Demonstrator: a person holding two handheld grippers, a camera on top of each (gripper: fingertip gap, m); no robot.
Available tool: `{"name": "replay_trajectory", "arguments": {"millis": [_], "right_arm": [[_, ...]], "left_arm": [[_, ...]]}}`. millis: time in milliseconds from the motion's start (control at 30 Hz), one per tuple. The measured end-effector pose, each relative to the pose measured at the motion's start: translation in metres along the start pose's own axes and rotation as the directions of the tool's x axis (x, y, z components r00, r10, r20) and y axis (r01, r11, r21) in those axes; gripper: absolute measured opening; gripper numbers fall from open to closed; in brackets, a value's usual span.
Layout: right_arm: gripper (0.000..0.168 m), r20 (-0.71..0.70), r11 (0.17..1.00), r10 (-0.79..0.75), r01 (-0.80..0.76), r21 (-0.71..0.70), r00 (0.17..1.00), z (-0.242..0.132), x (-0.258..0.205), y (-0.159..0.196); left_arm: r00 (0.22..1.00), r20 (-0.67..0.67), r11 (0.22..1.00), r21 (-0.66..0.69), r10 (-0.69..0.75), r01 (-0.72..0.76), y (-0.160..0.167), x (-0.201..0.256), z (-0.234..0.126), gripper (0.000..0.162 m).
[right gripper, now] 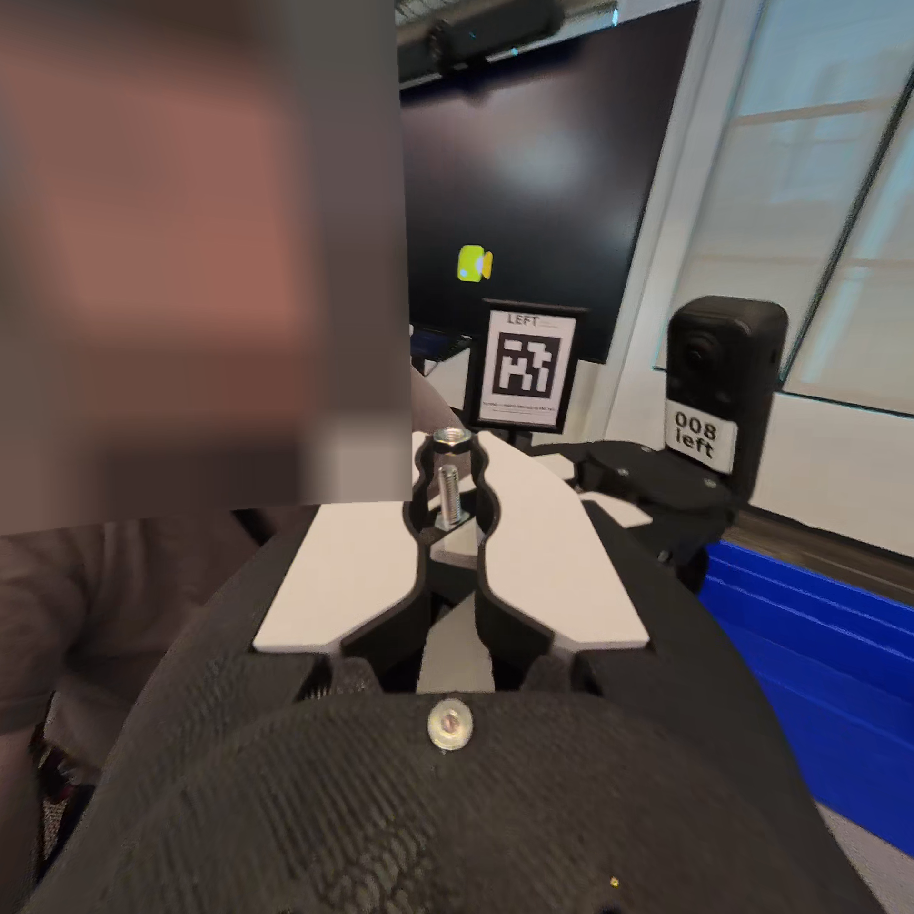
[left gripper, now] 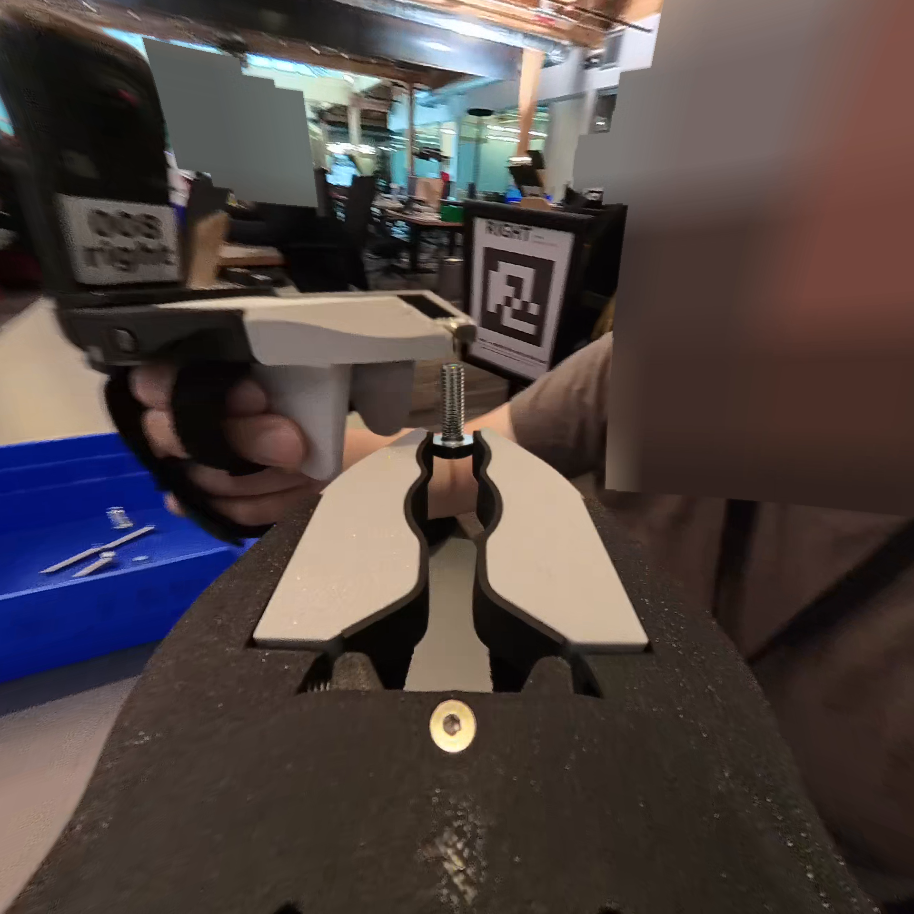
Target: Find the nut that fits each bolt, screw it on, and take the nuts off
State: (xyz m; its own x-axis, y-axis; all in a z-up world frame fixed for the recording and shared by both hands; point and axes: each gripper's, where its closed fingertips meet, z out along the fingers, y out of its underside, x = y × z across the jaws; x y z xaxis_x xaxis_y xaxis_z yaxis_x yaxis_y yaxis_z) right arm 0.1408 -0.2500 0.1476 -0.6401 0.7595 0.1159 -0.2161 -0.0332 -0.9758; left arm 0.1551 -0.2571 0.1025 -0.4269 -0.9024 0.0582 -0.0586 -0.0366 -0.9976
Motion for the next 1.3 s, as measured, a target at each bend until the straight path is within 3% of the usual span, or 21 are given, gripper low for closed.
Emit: {"name": "replay_trajectory", "arguments": {"millis": [67,167,267,300,367,400,467,533,733,933,1133,1300], "right_arm": [[0.015,0.029,0.999,0.007,-0.008,0.031,1.0,0.0,-0.002,-0.002],[0.015,-0.04,1.0,-0.007,0.007,-0.013,0.999,-0.007,0.002,-0.006],[0.015,-0.331,0.968,-0.088,0.002,-0.251,0.939,-0.05,0.019,-0.002],[0.015,-0.488,0.923,-0.149,-0.056,-0.38,0.86,-0.083,0.032,0.007],[0.015,-0.744,0.774,-0.335,-0.282,-0.568,0.578,-0.179,0.05,0.032],[0.015,-0.806,0.702,-0.366,-0.431,-0.567,0.464,-0.226,0.047,0.048],[0.015,-0.909,0.591,-0.287,-0.691,-0.417,0.303,-0.296,0.032,0.091],[0.016,-0.959,0.501,-0.2,-0.82,-0.278,0.203,-0.339,0.025,0.133],[0.016,-0.973,0.36,-0.043,-0.905,-0.225,0.225,-0.364,0.031,0.224],[0.022,-0.964,0.282,-0.114,-0.923,-0.263,0.24,-0.376,0.025,0.24],[0.033,-0.969,0.403,-0.154,-0.883,-0.242,0.195,-0.375,0.035,0.204],[0.032,-0.928,0.59,-0.317,-0.726,-0.353,0.193,-0.339,0.055,0.115]], "left_arm": [[0.998,-0.05,1.0,-0.009,-0.028,0.028,0.005,0.004,0.005,0.015],[1.0,-0.011,0.999,-0.031,-0.015,0.014,0.009,-0.002,0.005,0.015],[1.0,0.02,1.0,-0.027,0.002,-0.002,0.003,-0.003,-0.001,0.014],[0.999,0.041,1.0,-0.022,0.016,-0.015,0.001,-0.004,-0.004,0.014],[0.996,0.082,0.999,-0.03,0.042,-0.04,-0.002,-0.008,-0.01,0.014],[0.995,0.084,0.999,-0.032,0.046,-0.043,-0.003,-0.007,-0.012,0.014],[0.994,0.101,0.999,-0.017,0.047,-0.045,-0.007,-0.01,-0.016,0.014],[0.993,0.108,0.999,-0.012,0.041,-0.04,-0.008,-0.012,-0.019,0.014],[0.991,0.125,0.999,-0.016,0.047,-0.045,-0.008,-0.013,-0.022,0.015],[0.991,0.125,0.999,-0.022,0.045,-0.042,-0.007,-0.013,-0.022,0.015],[0.98,0.195,0.999,-0.022,0.05,-0.047,-0.01,-0.023,-0.029,0.014],[0.916,0.394,0.995,-0.086,0.071,-0.04,0.001,-0.058,-0.044,0.014]]}}
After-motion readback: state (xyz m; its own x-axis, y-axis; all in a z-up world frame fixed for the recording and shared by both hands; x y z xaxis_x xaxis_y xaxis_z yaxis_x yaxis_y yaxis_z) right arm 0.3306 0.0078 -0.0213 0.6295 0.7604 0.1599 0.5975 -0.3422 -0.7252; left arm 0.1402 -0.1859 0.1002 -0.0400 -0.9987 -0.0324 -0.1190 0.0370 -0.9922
